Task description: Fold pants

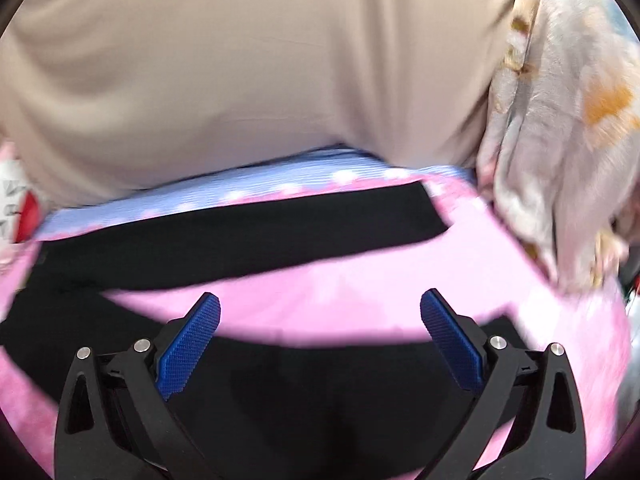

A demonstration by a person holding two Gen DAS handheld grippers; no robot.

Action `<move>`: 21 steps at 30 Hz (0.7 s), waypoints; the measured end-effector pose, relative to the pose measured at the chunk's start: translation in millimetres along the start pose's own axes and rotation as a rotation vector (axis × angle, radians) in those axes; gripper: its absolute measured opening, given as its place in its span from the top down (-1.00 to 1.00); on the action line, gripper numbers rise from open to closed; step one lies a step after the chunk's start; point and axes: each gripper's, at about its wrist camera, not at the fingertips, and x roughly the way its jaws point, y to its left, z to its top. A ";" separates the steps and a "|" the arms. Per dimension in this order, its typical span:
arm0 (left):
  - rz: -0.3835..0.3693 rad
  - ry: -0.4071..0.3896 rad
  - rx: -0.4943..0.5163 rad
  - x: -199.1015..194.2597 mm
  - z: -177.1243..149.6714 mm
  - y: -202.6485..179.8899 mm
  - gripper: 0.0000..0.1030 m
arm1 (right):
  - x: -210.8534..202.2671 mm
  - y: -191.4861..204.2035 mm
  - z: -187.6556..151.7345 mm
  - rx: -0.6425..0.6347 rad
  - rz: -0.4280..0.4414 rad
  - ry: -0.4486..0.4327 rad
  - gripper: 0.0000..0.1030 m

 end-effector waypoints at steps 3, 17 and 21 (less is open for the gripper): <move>0.032 0.028 0.036 20.7 15.0 3.2 -0.89 | 77.8 -63.2 33.2 0.026 0.002 0.078 -0.91; -0.101 0.082 -0.046 86.0 53.9 7.2 -0.89 | 240.4 -139.2 93.7 -0.067 0.099 0.241 -0.90; -0.132 0.081 -0.121 94.9 63.1 27.9 -0.89 | 250.1 -133.1 90.9 -0.084 0.142 0.256 -0.65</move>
